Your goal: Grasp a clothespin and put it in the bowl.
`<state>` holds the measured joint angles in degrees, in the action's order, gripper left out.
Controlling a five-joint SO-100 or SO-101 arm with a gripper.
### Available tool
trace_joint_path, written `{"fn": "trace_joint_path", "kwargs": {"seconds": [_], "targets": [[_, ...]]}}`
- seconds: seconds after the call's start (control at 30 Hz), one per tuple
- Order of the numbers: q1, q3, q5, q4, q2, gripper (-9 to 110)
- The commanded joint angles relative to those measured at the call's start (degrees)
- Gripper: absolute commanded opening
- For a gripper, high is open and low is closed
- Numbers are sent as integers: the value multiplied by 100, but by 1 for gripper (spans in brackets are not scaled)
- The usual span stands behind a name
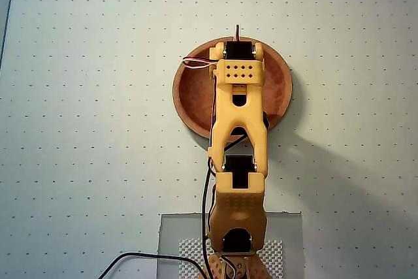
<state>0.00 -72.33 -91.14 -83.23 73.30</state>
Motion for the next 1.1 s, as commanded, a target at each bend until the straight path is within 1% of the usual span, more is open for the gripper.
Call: {"fn": "trace_joint_path", "kwargs": {"seconds": [0.0,0.1,0.3,0.53,0.63,0.83,0.97,1.07], "targets": [[-18,316,-9,-9,809,12],[-9,97,-9,-9,1494,12],[0,-914,-9,-9,2936,12],[-9,-1951,35,9,4008,-1],[-53,-2145,299,26,4342,-4],[-290,-2382,1213,88,5159,-3],[-510,-2602,2408,158,5950,-3],[-475,-2813,3428,650,6504,-3]]}}
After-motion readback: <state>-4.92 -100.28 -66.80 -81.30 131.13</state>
